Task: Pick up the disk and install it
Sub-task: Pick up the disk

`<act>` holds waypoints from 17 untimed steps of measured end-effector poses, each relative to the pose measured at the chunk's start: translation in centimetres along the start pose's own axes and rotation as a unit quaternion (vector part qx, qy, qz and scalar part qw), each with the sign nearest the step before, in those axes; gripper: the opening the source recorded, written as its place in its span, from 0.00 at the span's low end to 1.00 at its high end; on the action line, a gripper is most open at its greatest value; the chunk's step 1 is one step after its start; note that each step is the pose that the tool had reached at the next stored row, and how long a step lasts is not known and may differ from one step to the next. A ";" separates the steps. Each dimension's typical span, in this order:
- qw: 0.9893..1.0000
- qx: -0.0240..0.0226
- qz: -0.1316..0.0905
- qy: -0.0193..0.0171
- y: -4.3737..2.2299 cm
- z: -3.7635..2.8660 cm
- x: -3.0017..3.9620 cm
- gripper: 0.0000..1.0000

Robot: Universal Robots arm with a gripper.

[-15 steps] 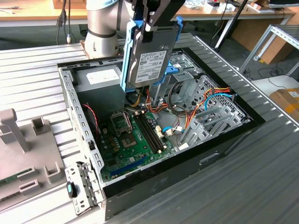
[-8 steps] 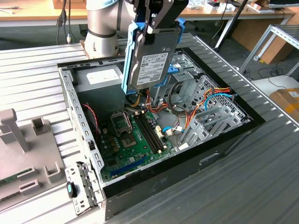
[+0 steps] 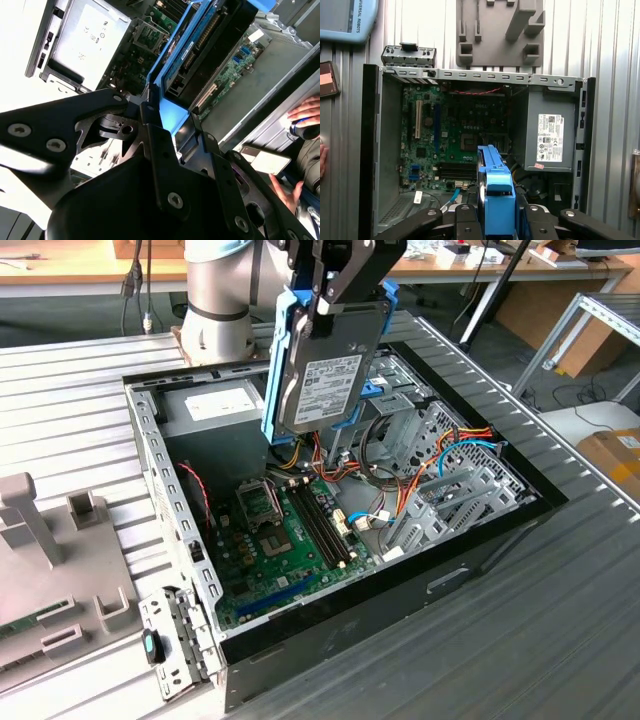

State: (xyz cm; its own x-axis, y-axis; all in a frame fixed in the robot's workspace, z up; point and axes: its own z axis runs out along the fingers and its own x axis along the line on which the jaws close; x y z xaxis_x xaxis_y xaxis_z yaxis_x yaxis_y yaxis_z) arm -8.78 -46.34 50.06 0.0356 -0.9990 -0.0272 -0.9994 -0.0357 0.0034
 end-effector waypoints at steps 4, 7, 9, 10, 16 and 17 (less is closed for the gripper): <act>1.000 0.000 0.000 0.000 0.00 0.00 0.01 0.36; 1.000 0.000 0.000 0.000 0.00 0.00 0.07 0.36; 1.000 0.000 0.000 0.000 0.00 0.00 0.15 0.36; 1.000 0.000 0.000 0.000 0.01 -0.01 0.33 0.36; 1.000 0.000 0.000 0.000 0.03 -0.02 0.85 0.36; 1.000 0.000 0.000 0.000 0.04 -0.03 1.06 0.36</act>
State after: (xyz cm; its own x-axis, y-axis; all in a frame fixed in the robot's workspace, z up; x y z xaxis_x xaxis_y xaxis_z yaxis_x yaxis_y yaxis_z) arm -8.77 -47.40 50.06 0.0357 -0.9990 -0.0272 -0.9994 -0.0358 0.0033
